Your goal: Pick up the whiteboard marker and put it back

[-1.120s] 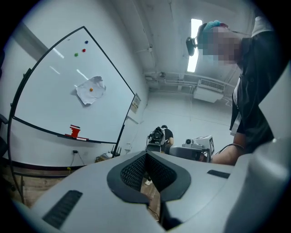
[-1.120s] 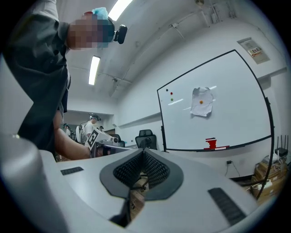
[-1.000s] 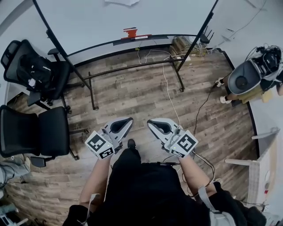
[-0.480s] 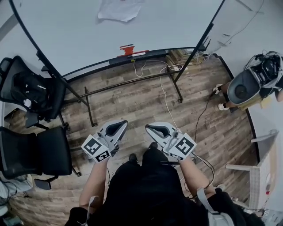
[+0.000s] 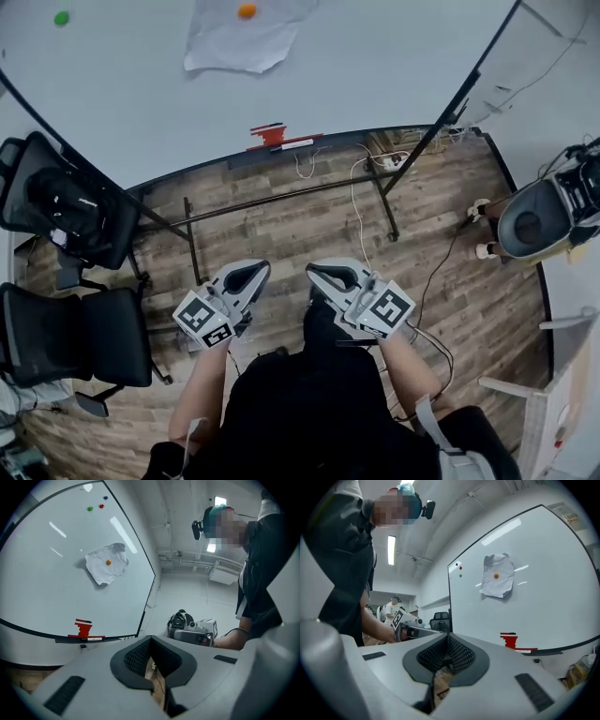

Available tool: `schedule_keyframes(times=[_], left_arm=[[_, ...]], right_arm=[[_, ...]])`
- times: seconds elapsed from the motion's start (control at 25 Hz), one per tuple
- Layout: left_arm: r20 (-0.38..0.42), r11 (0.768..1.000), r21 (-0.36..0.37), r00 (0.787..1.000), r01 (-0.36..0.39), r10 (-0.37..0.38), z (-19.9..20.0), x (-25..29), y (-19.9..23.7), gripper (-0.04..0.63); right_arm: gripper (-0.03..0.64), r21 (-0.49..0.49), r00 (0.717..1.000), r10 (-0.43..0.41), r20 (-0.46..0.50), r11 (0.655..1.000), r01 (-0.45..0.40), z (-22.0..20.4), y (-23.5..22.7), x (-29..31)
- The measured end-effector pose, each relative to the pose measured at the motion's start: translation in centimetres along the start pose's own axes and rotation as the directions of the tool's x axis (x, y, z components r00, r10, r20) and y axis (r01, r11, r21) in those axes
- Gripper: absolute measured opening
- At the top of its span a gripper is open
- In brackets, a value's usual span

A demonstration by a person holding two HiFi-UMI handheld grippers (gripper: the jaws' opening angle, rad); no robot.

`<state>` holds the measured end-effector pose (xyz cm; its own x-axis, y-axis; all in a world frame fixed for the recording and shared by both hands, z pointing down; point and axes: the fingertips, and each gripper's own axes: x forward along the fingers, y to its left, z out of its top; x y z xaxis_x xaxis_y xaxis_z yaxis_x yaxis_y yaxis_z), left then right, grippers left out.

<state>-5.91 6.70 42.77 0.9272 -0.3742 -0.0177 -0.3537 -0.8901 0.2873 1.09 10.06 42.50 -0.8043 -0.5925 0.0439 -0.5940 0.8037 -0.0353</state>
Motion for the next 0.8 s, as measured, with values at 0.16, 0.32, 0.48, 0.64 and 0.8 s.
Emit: schedule_keyframes(times=[0.16, 0.32, 0.48, 0.64, 0.8], left_arm=[[-0.008, 0.999, -0.006, 0.999, -0.041, 0.041, 0.7, 4.7, 3.4, 0.006], [-0.017, 0.998, -0.003, 0.997, -0.071, 0.071, 1.4, 9.3, 5.4, 0.007], [-0.042, 0.995, 0.008, 0.994, -0.103, 0.103, 1.8, 12.2, 7.5, 0.006], [-0.056, 0.992, -0.002, 0.99, -0.127, 0.126, 1.7, 13.8, 9.5, 0.006], [-0.057, 0.991, -0.016, 0.99, -0.133, 0.132, 1.7, 14.6, 11.5, 0.006]], right_arm=[[0.02, -0.008, 0.998, 0.048, -0.041, 0.999, -0.048, -0.2, -5.6, 0.5], [0.02, 0.04, 0.994, 0.102, -0.048, 0.994, -0.101, -0.7, -10.6, 0.0], [0.021, 0.061, 0.989, 0.143, -0.041, 0.988, -0.14, -1.0, -14.8, 0.5], [0.021, 0.042, 0.986, 0.162, -0.048, 0.986, -0.16, -1.0, -18.0, 1.9], [0.021, 0.015, 0.985, 0.158, -0.07, 0.988, -0.157, -0.8, -20.4, 3.5]])
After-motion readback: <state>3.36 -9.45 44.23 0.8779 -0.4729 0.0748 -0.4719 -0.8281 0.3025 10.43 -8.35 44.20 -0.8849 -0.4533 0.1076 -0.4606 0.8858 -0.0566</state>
